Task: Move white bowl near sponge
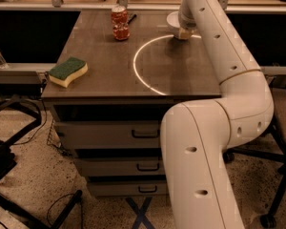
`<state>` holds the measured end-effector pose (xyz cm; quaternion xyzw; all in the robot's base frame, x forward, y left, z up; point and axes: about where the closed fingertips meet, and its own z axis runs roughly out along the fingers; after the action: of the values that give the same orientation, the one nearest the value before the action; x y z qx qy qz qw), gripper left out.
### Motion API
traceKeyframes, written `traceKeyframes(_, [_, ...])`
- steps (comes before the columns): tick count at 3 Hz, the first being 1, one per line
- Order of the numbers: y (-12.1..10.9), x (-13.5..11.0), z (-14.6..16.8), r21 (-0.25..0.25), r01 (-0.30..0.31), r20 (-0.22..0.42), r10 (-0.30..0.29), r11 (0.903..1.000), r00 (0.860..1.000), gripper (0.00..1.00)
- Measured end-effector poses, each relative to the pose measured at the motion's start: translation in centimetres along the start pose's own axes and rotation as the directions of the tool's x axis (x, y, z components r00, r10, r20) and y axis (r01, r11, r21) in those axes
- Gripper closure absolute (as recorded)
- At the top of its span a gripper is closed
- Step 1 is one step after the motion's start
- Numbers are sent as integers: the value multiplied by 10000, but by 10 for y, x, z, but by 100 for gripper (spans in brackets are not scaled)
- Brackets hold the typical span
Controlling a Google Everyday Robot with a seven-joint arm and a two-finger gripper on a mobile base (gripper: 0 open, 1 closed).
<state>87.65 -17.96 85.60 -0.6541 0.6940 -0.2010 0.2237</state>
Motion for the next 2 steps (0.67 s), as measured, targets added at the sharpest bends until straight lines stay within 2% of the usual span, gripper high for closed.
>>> traceKeyframes(1, [-1, -1, -8, -32, 182, -106, -182, 9998, 9998, 100])
traceKeyframes(2, [2, 8, -44, -284, 403, -313, -411, 9988, 9987, 100])
